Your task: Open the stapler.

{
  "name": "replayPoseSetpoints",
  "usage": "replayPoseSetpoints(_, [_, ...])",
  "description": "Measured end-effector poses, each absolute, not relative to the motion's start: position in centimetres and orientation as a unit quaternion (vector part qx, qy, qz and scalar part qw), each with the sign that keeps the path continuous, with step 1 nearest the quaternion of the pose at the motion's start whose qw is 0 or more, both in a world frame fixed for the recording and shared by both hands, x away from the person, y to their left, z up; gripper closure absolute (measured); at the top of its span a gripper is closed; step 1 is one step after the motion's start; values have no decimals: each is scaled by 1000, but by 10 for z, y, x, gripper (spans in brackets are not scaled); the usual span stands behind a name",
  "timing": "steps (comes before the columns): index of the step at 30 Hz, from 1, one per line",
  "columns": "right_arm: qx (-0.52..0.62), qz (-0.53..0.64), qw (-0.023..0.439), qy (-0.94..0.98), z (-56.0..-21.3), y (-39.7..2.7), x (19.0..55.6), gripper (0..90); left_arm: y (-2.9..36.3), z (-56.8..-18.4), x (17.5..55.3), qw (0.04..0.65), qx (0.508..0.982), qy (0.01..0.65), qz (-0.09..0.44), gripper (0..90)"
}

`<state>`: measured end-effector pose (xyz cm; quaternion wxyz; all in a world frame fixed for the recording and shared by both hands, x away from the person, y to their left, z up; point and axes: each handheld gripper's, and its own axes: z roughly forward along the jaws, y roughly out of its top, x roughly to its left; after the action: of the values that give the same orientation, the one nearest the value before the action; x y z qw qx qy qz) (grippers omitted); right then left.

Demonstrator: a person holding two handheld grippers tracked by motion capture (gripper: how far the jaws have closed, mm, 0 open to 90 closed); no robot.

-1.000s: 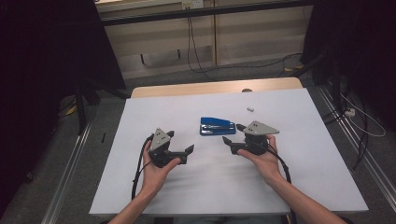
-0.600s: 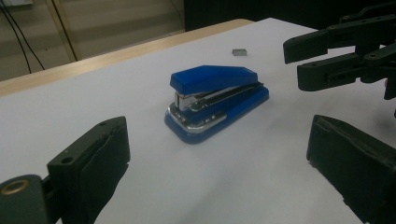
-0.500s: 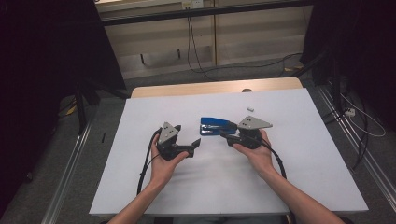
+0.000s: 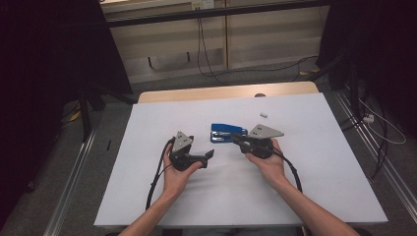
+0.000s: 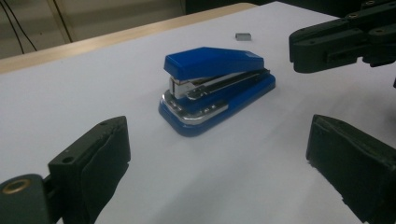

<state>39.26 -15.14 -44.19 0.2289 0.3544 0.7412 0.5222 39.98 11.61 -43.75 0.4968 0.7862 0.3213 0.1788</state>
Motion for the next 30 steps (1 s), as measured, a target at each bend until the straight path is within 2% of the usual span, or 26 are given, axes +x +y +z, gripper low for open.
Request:
replayPoseSetpoints(2, [351,526,224,742,-442,-151,393,891,115,-437,400,499,785,322,174,121])
replayPoseSetpoints(6, [351,534,217,738,-443,-150,394,900,116,-437,403,493,786,335,163,191])
replayPoseSetpoints(26, [359,517,197,752,-448,-146,398,900,118,-434,433,479,804,331,121,861])
replayPoseSetpoints(30, [361,512,196,755,-447,-145,402,900,112,-434,438,479,806,330,110,900])
